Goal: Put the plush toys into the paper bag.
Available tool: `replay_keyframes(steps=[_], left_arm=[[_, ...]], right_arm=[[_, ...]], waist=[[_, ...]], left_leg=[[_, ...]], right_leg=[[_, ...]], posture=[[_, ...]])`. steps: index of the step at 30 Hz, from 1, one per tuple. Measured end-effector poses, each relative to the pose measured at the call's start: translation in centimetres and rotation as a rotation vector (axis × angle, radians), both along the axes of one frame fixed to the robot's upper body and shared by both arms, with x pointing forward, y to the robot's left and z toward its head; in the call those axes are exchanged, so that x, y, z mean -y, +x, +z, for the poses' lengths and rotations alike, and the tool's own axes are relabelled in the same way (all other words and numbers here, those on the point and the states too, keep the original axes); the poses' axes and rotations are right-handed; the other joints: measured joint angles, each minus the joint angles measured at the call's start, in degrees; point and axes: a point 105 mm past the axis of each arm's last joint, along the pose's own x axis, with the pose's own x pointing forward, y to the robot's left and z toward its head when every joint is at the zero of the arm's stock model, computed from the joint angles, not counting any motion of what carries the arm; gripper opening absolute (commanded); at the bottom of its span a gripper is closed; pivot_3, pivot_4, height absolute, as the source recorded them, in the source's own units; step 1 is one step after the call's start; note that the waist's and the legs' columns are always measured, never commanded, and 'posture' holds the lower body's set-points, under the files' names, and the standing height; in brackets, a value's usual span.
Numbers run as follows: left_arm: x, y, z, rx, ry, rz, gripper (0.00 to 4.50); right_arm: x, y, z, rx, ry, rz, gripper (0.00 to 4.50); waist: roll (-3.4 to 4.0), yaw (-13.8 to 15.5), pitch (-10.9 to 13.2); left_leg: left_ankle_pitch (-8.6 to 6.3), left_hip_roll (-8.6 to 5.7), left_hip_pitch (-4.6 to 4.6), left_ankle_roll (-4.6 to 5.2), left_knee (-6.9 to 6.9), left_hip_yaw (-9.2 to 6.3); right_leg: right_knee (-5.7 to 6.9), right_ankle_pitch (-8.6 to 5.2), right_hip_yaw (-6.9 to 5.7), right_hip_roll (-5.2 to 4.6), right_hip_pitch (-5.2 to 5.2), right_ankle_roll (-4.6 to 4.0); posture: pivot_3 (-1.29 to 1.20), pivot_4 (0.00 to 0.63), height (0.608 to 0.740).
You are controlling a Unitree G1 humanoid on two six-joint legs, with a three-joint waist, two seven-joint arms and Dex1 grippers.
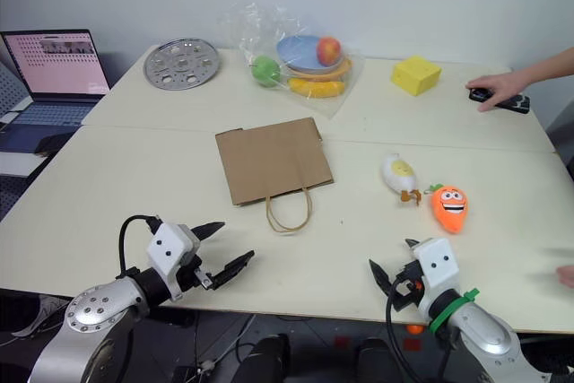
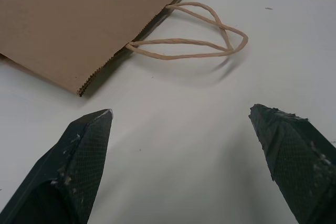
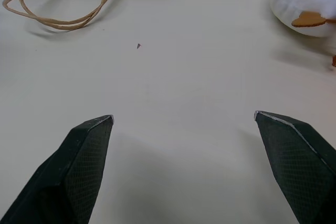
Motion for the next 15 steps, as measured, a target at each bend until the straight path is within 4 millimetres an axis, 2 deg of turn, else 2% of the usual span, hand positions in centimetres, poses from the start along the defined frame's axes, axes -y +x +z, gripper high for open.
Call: replay_keyframes(steps=[8, 15], left_arm=[[0.1, 0.0, 0.0, 0.005, -0.004, -0.022, 4.47], [1.0, 0.4, 1.0, 0.086, 0.058, -0.158, 4.47]], right_arm=[[0.0, 0.2, 0.5, 0.032, -0.029, 0.027, 4.50], [0.0, 1.1, 1.0, 0.069, -0.051, 0.051, 4.50]], waist=[[0.00, 0.00, 0.00], [-0.01, 0.12, 0.00]], left_leg=[[0.00, 0.00, 0.00, 0.00, 0.00, 0.01], [0.00, -0.01, 0.01, 0.00, 0.00, 0.00]], right_leg=[[0.00, 0.00, 0.00, 0.00, 0.00, 0.01], [0.00, 0.01, -0.02, 0.00, 0.04, 0.01]], posture=[[0.00, 0.150, 0.740], [0.00, 0.150, 0.740]])
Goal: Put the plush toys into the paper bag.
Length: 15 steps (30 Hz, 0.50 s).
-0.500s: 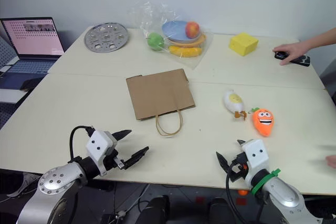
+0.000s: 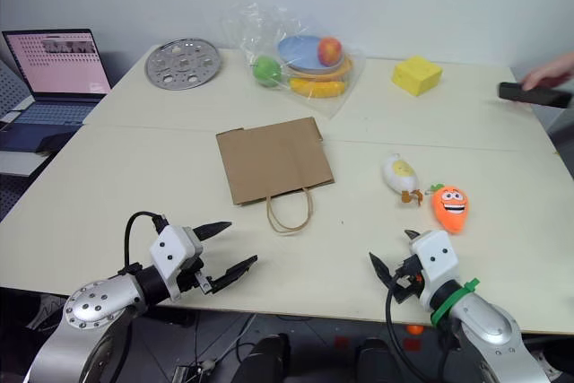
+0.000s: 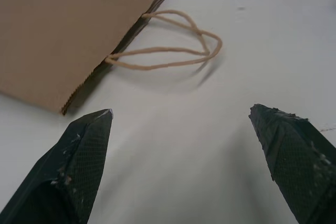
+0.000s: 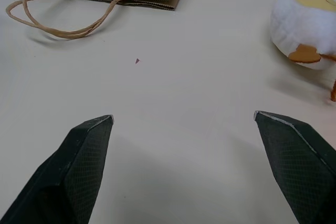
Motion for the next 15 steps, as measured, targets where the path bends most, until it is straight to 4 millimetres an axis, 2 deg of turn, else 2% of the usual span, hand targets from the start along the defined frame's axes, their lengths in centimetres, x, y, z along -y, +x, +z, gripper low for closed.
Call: replay_keyframes(steps=[7, 13, 15], left_arm=[[2.1, 2.4, 0.9, 0.178, 0.198, -0.180, 4.47], [4.9, 3.9, 0.2, 0.270, 0.328, -0.337, 4.47], [5.5, 4.2, 0.0, 0.283, 0.343, -0.361, 4.47]], right_arm=[[-1.4, -0.4, 0.4, -0.001, -0.006, 0.132, 4.50], [-1.8, 0.3, 1.7, 0.054, -0.010, 0.175, 4.50], [-1.8, 0.3, 1.6, 0.048, -0.009, 0.167, 4.50]], waist=[[0.00, -0.09, 0.00], [0.00, -0.15, 0.01], [0.00, -0.19, 0.01]], left_leg=[[0.01, -0.01, 0.04, 0.01, 0.00, 0.00], [0.01, -0.01, 0.13, 0.01, 0.00, -0.01], [0.01, -0.01, 0.13, 0.01, -0.01, -0.02]], right_leg=[[-0.01, 0.06, 0.00, 0.01, 0.06, 0.11], [-0.01, 0.09, -0.01, 0.02, 0.17, 0.19], [0.00, 0.11, -0.02, 0.02, 0.17, 0.22]], posture=[[0.00, 0.150, 0.740], [0.00, 0.150, 0.740], [0.00, 0.150, 0.740]])
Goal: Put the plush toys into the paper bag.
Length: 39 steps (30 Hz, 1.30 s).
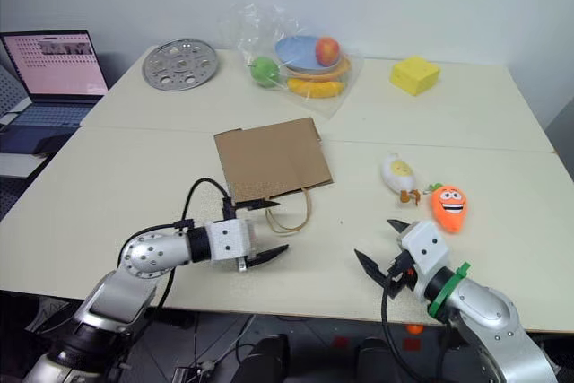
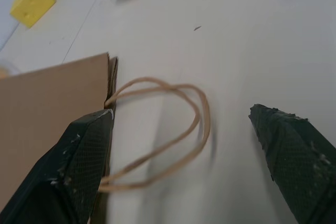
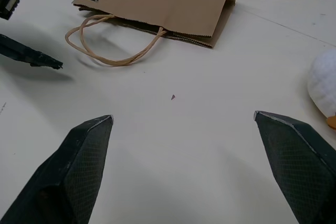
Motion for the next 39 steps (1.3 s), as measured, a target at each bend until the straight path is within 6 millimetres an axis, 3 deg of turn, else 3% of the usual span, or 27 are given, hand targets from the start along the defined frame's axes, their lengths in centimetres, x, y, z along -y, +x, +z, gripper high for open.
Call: replay_keyframes(steps=[4, 7, 20, 24, 27, 33, 36, 39], left_arm=[[0.1, 0.4, -0.5, 0.002, 0.020, -0.011, 4.47], [0.2, 0.3, -0.8, -0.005, 0.028, -0.026, 3.90], [0.7, -0.2, -0.9, -0.006, 0.028, -0.070, 0.05], [1.2, -0.3, -0.6, -0.032, -0.035, -0.077, 0.05], [1.1, -0.6, 0.8, -0.155, -0.145, -0.067, 0.05], [-0.1, -0.1, 7.1, -0.460, -0.373, -0.049, 0.05], [-0.1, 0.6, 10.2, -0.514, -0.452, -0.051, 0.05], [-0.3, 1.0, 10.8, -0.523, -0.462, -0.041, 0.05]], right_arm=[[0.1, 0.0, -0.2, -0.009, 0.012, -0.025, 4.50], [0.2, 0.1, -0.4, -0.019, 0.018, -0.044, 4.50], [0.6, -0.2, -0.8, -0.040, 0.020, -0.069, 4.50], [0.5, -0.2, -0.8, -0.039, 0.022, -0.068, 4.50], [0.5, -0.2, -0.8, -0.038, 0.024, -0.068, 4.50], [0.4, -0.1, -0.6, -0.029, 0.027, -0.064, 4.50], [0.2, 0.2, -0.4, -0.018, 0.032, -0.057, 4.50], [0.0, 0.3, -0.4, -0.019, 0.040, -0.053, 4.50]], waist=[[0.00, -0.12, 0.00], [0.00, -0.11, 0.00], [0.00, -0.06, 0.00], [0.00, -0.05, 0.00], [-0.01, -0.08, 0.01], [-0.07, -0.06, 0.07], [-0.11, -0.10, 0.09], [-0.10, -0.24, 0.09]], left_leg=[[0.00, 0.01, 0.01, 0.00, -0.01, -0.01], [0.00, 0.00, 0.02, 0.00, 0.00, 0.00], [0.00, 0.01, 0.49, 0.00, 0.00, -0.01], [0.00, 0.01, 0.50, 0.00, 0.00, -0.01], [0.00, 0.02, 0.50, 0.00, -0.02, -0.02], [0.00, 0.02, 0.52, 0.00, -0.02, -0.07], [0.00, 0.01, 0.53, 0.00, -0.01, -0.05], [0.00, 0.02, 0.55, 0.00, -0.08, -0.04]], right_leg=[[0.01, 0.00, 0.00, 0.01, 0.00, 0.01], [0.01, 0.00, 0.01, 0.01, 0.04, 0.02], [-0.04, -0.02, 0.01, 0.00, 0.50, 0.03], [-0.04, -0.02, 0.01, 0.00, 0.52, 0.03], [-0.04, -0.02, 0.00, 0.00, 0.51, 0.03], [-0.03, -0.06, -0.05, 0.00, 0.55, 0.00], [-0.06, -0.06, -0.05, 0.01, 0.57, 0.02], [-0.06, -0.06, -0.03, 0.01, 0.54, 0.02]], posture=[[0.00, 0.150, 0.740], [0.00, 0.150, 0.740], [0.00, 0.150, 0.740], [0.00, 0.150, 0.740], [0.00, 0.150, 0.740], [0.00, 0.150, 0.740], [0.00, 0.150, 0.740], [0.00, 0.150, 0.740]])
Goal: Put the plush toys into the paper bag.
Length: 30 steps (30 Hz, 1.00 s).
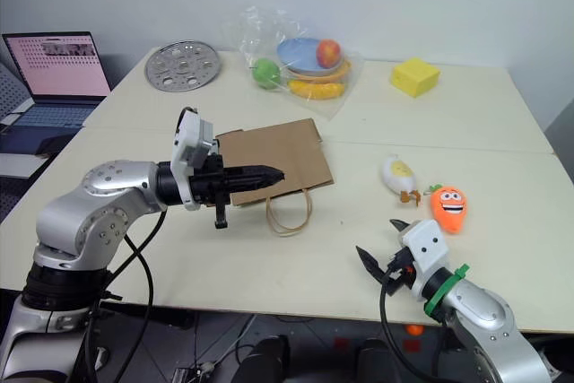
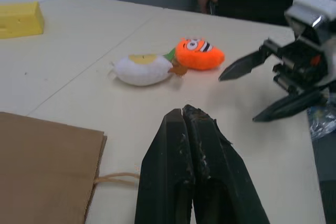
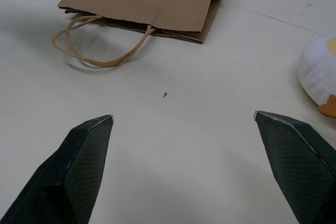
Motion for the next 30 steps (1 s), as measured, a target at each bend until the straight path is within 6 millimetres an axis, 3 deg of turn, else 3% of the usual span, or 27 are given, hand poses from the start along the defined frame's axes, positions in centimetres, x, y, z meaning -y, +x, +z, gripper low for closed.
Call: replay_keyframes(steps=[6, 11, 14, 30], left_arm=[[-0.2, -0.8, -4.1, 0.079, 0.150, -0.014, 0.05], [0.9, -2.6, -7.3, 0.249, 0.237, -0.095, 1.21], [0.7, -2.3, -7.5, 0.365, 0.298, -0.093, 2.08], [0.5, -1.2, -10.8, 0.477, 0.455, -0.156, 2.08]], right_arm=[[0.0, 0.0, -0.2, -0.008, -0.001, -0.002, 4.50], [0.0, -0.1, -0.5, -0.018, 0.009, -0.016, 4.50], [-0.1, -0.2, -0.5, -0.020, 0.010, -0.016, 4.50], [-0.2, -0.3, -0.4, -0.023, 0.008, -0.033, 4.50]], waist=[[0.03, -0.01, 0.02], [0.02, 0.27, 0.03], [0.00, 0.42, 0.04], [-0.02, 0.24, 0.05]], left_leg=[[0.00, 0.02, 0.01, 0.00, -0.14, 0.02], [0.00, 0.02, -0.01, -0.01, -0.11, 0.05], [0.00, 0.02, 0.00, -0.01, -0.11, 0.04], [0.00, 0.02, 0.00, 0.00, -0.12, 0.01]], right_leg=[[0.00, 0.00, 0.03, 0.02, -0.06, -0.01], [-0.07, -0.09, 0.07, 0.00, -0.03, -0.18], [-0.06, -0.20, 0.06, 0.00, -0.02, -0.36], [-0.02, -0.11, 0.00, 0.00, -0.04, -0.16]], posture=[[0.00, 0.150, 0.740], [0.00, 0.150, 0.740], [0.00, 0.150, 0.740], [0.00, 0.150, 0.740]])
